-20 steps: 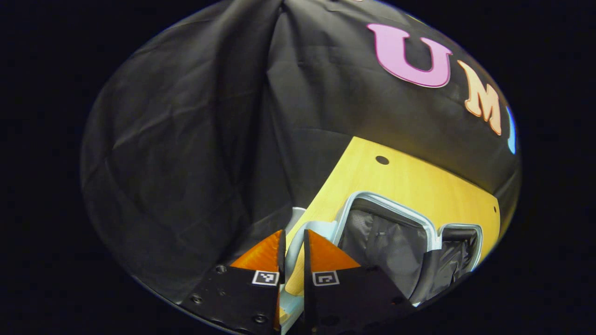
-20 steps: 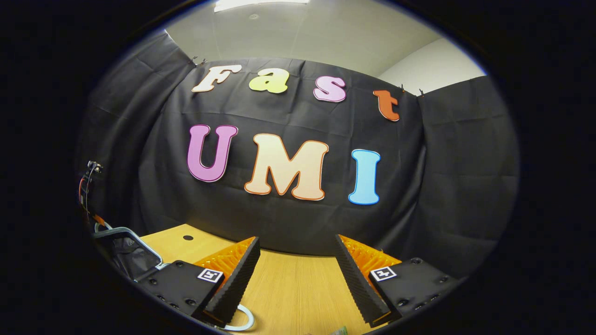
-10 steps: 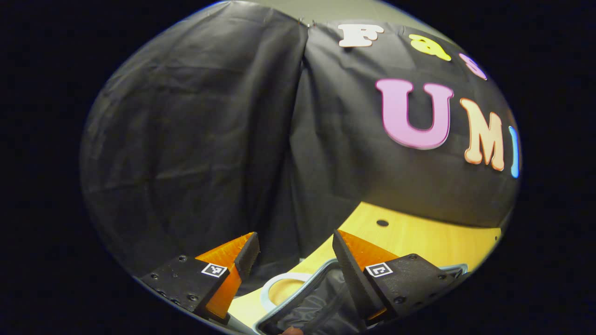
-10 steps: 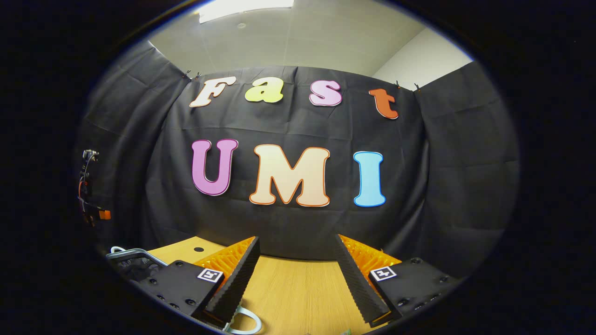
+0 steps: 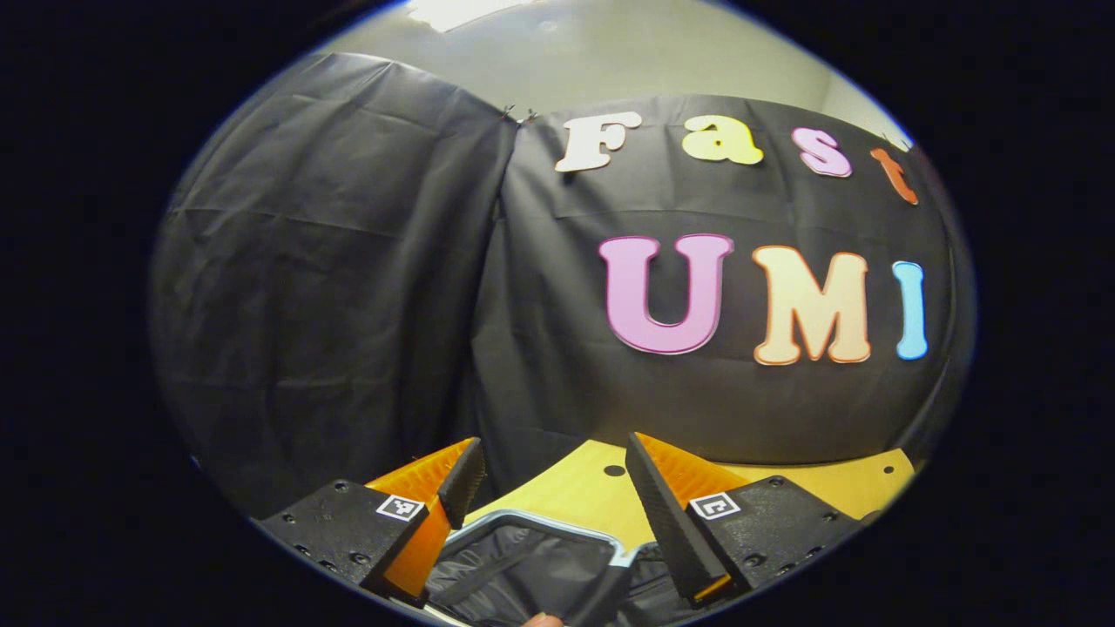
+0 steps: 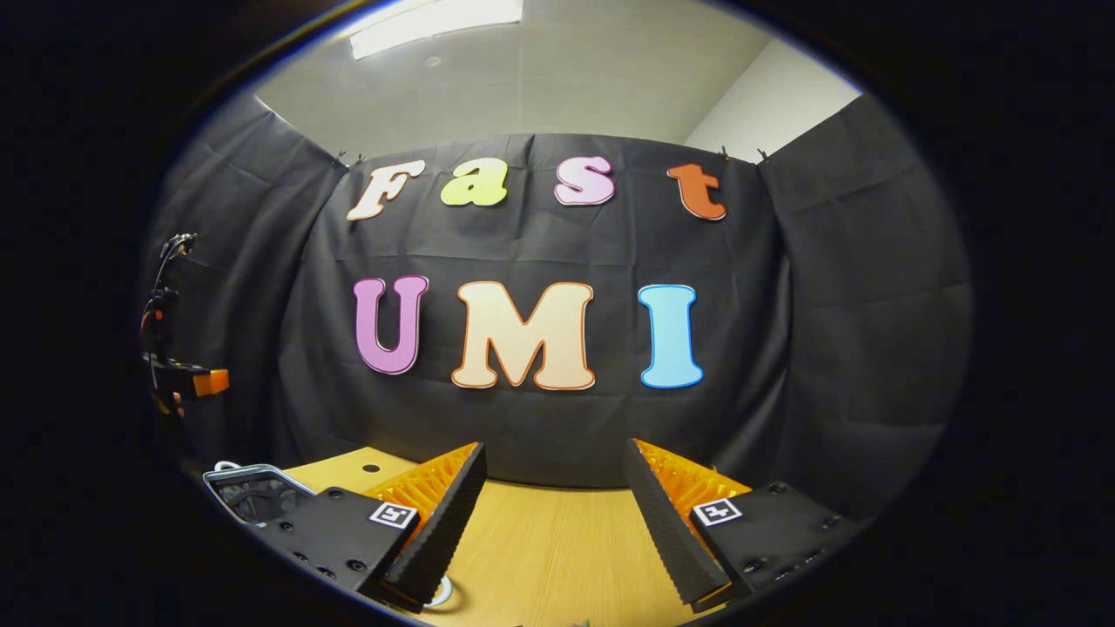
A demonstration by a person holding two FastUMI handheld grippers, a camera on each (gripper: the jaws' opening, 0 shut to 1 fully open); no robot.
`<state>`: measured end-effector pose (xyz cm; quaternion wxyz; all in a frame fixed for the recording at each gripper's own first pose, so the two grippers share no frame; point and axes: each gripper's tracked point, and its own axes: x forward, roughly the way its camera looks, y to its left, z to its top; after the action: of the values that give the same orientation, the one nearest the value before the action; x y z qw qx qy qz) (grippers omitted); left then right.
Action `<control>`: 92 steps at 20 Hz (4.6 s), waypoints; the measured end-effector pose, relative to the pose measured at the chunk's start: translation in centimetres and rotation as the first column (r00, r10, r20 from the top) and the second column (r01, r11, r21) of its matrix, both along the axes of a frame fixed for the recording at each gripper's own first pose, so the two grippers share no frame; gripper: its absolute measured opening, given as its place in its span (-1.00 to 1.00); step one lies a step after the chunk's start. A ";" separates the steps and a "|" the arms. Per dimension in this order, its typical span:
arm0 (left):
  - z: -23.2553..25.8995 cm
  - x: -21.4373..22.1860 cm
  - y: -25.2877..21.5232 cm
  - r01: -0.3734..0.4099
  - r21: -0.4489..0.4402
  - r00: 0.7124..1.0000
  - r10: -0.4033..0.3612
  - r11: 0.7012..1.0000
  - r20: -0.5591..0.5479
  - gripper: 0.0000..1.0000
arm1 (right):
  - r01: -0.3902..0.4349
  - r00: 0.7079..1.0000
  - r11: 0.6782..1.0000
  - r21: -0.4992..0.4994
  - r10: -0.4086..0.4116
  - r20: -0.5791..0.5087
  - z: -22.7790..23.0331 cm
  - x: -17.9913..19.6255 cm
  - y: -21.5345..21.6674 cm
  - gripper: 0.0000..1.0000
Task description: First open the suitcase, pack the skin care products into it, and then close the suitcase.
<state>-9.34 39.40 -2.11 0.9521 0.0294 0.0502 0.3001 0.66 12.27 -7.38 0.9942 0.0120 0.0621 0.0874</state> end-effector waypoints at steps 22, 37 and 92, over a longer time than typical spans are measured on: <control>-11.3 2.8 -32.4 0.485 -0.138 0.846 -0.503 0.864 -0.179 0.89 | -0.117 0.992 0.993 -0.024 0.115 -0.055 -2.7 -3.3 -8.0 0.97; -24.7 -0.2 -41.8 0.557 -0.386 0.684 -0.670 0.735 -0.288 0.90 | -0.133 0.984 0.989 -0.066 0.124 -0.126 -5.4 -4.5 -11.6 0.97; -21.1 -6.2 -20.5 0.221 -0.401 0.737 -0.422 0.889 -0.528 -0.70 | -0.308 0.764 0.947 0.090 0.302 -0.571 -22.4 -10.3 3.8 -0.44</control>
<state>-15.52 18.93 -23.20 0.9157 -0.0191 0.3907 0.0918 -9.64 16.06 -29.76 0.9006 0.0230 0.3619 0.2396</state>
